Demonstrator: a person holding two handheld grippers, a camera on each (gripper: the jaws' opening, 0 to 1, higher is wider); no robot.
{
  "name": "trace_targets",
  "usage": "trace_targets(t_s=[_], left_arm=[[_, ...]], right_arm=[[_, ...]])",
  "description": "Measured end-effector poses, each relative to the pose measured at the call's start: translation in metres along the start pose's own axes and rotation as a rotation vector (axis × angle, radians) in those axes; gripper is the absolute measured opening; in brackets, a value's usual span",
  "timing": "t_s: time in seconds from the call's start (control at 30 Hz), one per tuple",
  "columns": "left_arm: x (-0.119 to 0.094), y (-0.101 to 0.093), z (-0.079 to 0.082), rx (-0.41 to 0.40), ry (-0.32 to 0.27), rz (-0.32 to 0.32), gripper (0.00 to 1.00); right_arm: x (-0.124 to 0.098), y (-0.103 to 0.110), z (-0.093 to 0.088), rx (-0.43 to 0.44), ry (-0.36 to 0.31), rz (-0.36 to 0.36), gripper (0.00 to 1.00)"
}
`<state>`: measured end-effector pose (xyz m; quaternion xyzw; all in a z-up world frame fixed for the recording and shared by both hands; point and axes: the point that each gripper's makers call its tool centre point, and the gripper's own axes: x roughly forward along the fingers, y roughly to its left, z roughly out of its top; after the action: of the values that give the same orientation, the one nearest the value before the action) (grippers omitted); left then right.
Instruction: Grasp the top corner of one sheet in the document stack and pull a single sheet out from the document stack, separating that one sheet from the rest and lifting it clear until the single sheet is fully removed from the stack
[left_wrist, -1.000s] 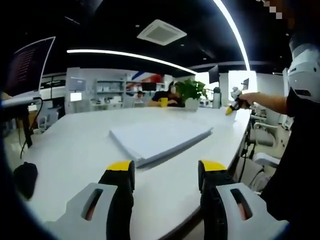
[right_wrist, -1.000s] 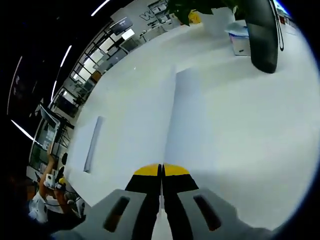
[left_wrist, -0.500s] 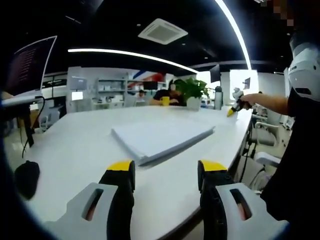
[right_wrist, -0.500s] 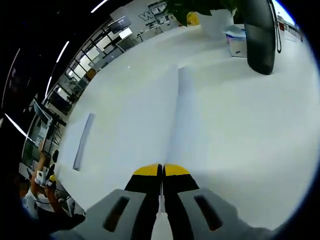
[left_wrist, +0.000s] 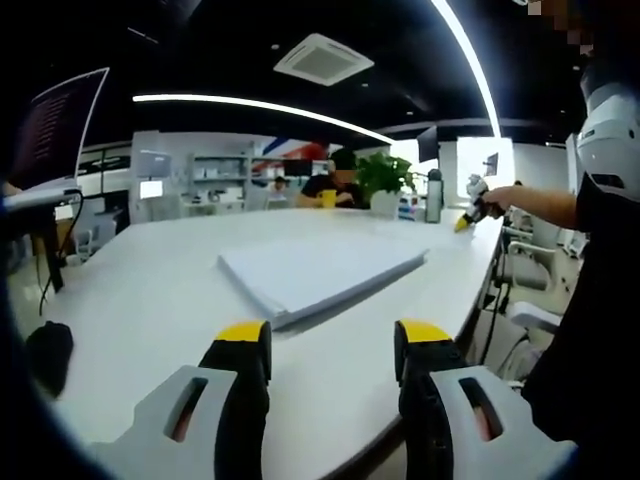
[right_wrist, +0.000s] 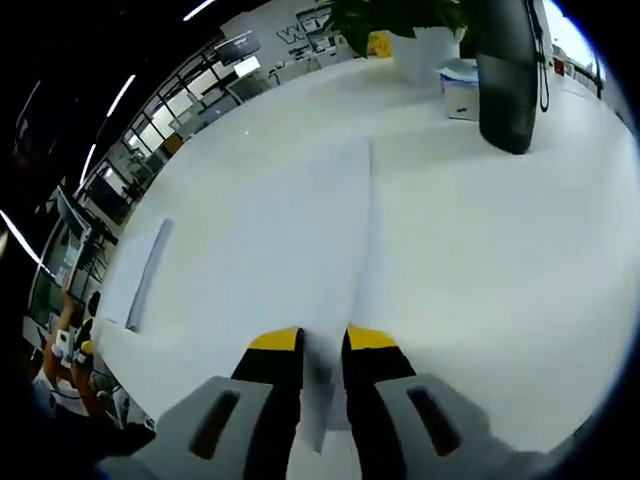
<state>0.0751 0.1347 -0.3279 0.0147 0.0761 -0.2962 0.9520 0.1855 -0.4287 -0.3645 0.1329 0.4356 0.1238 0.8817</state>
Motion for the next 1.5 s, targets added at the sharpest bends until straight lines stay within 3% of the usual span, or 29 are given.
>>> trace_targets(t_s=[0.13,0.27,0.37,0.5,0.6,0.73,0.87,1.0,1.13,1.23,1.43,1.5], left_arm=[[-0.002,-0.005,0.003,0.001,-0.011,-0.018,0.5],[-0.002,-0.008,0.003,0.008,-0.008,-0.024,0.5],[-0.001,-0.008,0.0,0.007,0.0,-0.023,0.5],[-0.001,-0.011,0.0,0.008,-0.002,-0.029,0.5],[-0.001,-0.01,0.001,0.005,-0.005,-0.028,0.5],[-0.001,-0.009,0.001,0.012,0.003,-0.029,0.5],[-0.003,-0.008,0.004,0.016,-0.003,-0.023,0.5],[-0.004,-0.005,0.001,0.009,0.0,-0.015,0.5],[-0.002,-0.004,-0.002,0.004,0.011,-0.012,0.5],[-0.001,-0.007,0.001,0.009,0.008,-0.021,0.5],[-0.001,-0.012,0.01,0.044,0.012,-0.033,0.5],[-0.003,-0.011,0.015,0.049,0.002,-0.035,0.5]], right_arm=[[-0.005,-0.012,0.006,-0.049,-0.039,-0.031,0.34],[-0.01,-0.018,0.01,-0.058,-0.082,-0.044,0.36],[-0.011,-0.035,0.02,-0.074,-0.122,-0.065,0.42],[-0.014,-0.045,0.042,-0.162,-0.258,-0.075,0.47],[-0.02,-0.046,0.061,-0.159,-0.423,-0.082,0.54],[-0.022,-0.046,0.065,-0.142,-0.538,-0.08,0.55],[-0.036,-0.033,0.075,-0.204,-0.67,-0.085,0.57],[-0.04,-0.004,0.071,-0.342,-0.749,-0.091,0.64],[-0.048,0.018,0.068,-0.372,-0.847,-0.117,0.7],[-0.049,0.032,0.062,-0.376,-0.869,-0.11,0.75],[-0.039,0.057,0.048,-0.349,-0.878,-0.04,0.72],[-0.035,0.062,0.044,-0.373,-0.865,-0.047,0.72]])
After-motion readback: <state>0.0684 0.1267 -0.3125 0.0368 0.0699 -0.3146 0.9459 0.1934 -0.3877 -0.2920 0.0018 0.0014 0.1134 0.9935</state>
